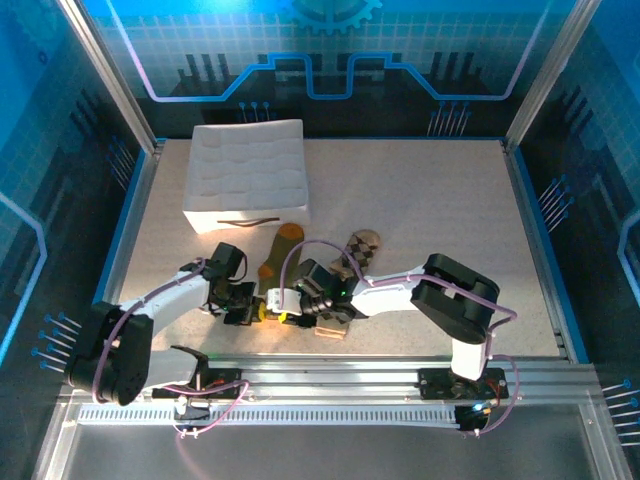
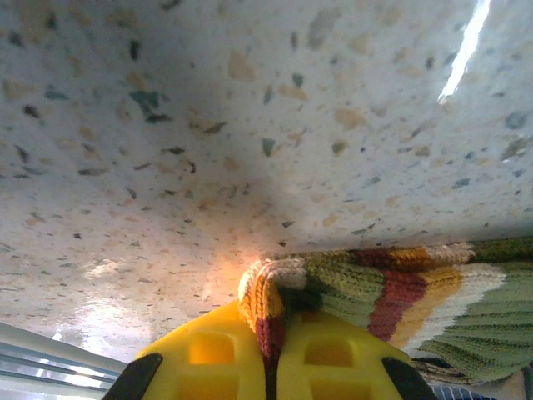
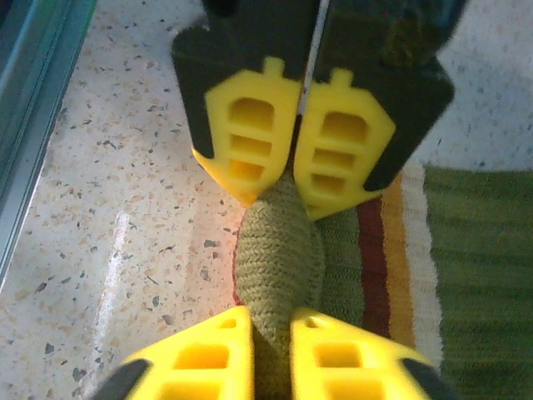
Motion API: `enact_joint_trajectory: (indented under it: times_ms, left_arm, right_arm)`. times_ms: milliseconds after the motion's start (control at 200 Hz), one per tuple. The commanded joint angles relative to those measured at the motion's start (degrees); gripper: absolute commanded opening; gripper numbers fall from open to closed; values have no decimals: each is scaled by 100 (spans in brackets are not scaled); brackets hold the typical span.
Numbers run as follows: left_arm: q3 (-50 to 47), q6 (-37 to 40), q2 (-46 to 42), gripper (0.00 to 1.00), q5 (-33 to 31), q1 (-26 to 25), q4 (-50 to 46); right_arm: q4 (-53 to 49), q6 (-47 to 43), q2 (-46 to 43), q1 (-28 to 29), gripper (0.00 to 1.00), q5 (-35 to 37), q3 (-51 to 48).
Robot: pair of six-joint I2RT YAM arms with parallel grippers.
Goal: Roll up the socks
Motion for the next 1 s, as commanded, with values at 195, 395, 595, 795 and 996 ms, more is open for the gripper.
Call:
enact_joint_trajectory:
  times_ms: [195,395,595,795,996]
  left_arm:
    - [-80,261,-276,19,-809,83,-965]
    - [86,553,-983,57,-930,75,-1421]
    - [45,904,-1693,59,-1015,-5,-1301]
    - [-110,902,-2099,54,-1420,-384,-809]
    - [-310,780,-2381,45,-1620,-665,-624]
  right_arm:
    - [-841,1521,576,-511,0,-1177,636]
    - [-1343,2155,1024,-750,0,-1850,1065]
    - [-1858,2649,1391,-922,0,-2102,1541]
    - [-2195,3196,1664,-986,0,-2186,1879]
    - [-2372,3624,1817,-1052,0,-2230,2062]
